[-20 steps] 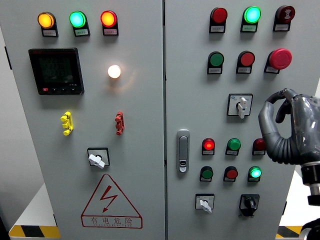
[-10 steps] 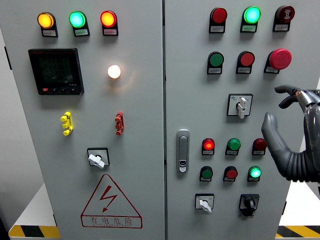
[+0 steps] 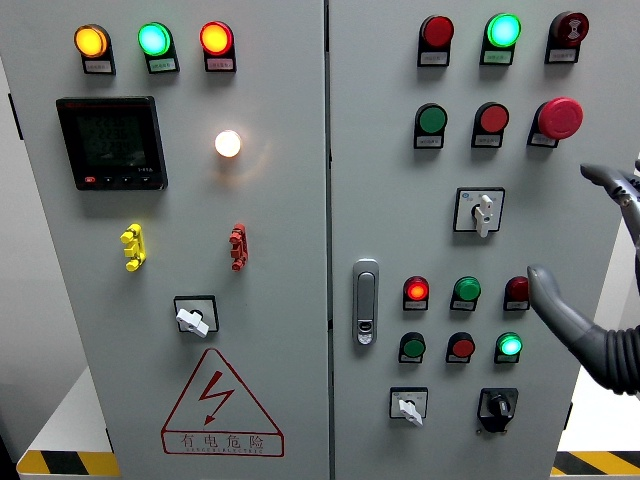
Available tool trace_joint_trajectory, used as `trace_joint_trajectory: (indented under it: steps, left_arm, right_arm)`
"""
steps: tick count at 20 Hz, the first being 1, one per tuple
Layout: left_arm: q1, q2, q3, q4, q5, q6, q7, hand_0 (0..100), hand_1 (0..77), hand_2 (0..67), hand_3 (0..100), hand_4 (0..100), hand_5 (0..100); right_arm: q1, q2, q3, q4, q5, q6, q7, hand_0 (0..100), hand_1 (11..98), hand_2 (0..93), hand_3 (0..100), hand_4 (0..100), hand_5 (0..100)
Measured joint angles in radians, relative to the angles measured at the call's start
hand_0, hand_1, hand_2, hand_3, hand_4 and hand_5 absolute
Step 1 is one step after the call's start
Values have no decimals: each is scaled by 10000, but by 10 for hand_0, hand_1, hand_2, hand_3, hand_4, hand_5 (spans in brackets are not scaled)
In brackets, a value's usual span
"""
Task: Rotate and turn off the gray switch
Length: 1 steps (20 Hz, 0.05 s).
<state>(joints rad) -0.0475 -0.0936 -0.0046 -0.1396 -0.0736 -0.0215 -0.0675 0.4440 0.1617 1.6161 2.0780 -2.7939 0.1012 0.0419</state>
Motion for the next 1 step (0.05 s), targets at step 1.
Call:
trace_joint_trajectory:
  steps: [1]
  left_arm:
    - [0, 0, 0, 0, 0, 0, 0, 0, 0, 132, 183, 96, 118]
  right_arm:
    - [-38, -3, 4, 2, -37, -1, 56, 0, 443, 117, 142, 130, 272]
